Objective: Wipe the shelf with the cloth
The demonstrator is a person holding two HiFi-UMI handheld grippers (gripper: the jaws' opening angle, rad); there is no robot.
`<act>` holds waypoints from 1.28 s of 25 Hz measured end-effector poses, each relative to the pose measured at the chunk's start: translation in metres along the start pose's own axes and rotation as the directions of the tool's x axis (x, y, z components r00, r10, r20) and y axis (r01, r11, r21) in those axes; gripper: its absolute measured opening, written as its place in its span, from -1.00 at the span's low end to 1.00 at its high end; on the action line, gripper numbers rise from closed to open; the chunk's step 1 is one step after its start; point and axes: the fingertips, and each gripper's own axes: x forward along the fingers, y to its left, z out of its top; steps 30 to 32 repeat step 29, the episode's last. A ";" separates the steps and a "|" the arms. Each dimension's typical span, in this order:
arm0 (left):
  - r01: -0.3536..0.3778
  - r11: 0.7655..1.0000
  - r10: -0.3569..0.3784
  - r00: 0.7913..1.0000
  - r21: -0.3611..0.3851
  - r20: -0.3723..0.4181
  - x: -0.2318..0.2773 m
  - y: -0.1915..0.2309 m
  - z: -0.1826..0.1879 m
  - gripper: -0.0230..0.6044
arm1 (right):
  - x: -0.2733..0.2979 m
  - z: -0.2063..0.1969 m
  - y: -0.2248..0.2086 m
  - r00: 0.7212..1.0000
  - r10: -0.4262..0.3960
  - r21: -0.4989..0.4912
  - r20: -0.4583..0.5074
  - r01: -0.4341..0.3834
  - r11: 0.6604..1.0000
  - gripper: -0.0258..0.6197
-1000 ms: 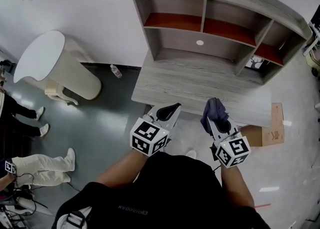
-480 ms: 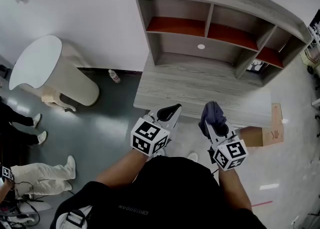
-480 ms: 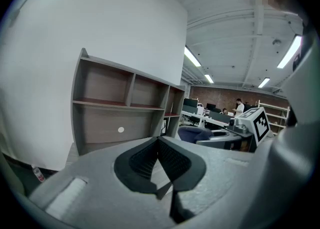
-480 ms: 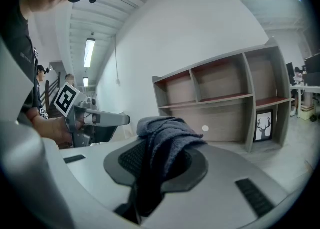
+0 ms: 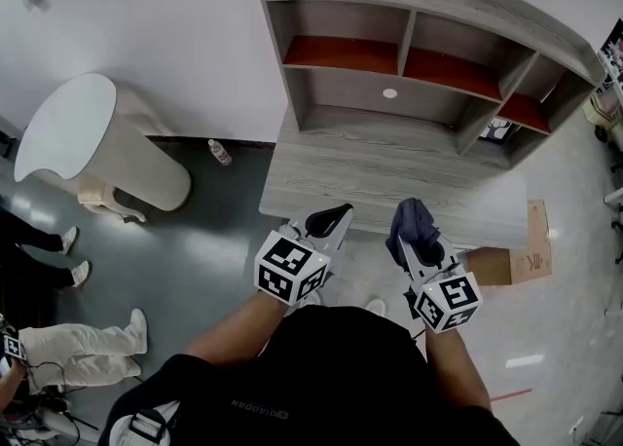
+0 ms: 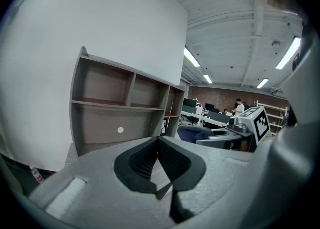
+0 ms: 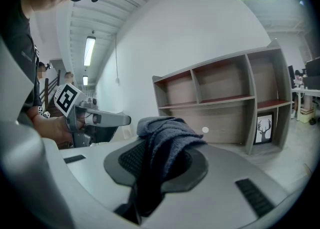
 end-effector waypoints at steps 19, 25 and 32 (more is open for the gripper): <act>-0.004 1.000 0.004 1.000 -0.001 0.002 -0.001 0.000 0.000 -0.90 | 0.000 0.002 0.000 1.000 -0.002 -0.005 0.004 0.002 1.000 -0.64; -0.006 1.000 0.006 1.000 0.000 0.003 -0.004 0.000 -0.001 -0.90 | -0.001 0.002 0.001 1.000 -0.002 -0.008 0.007 0.002 1.000 -0.64; -0.006 1.000 0.006 1.000 -0.001 0.004 -0.005 0.000 -0.001 -0.90 | -0.001 0.003 0.003 1.000 -0.003 -0.010 0.008 0.003 1.000 -0.64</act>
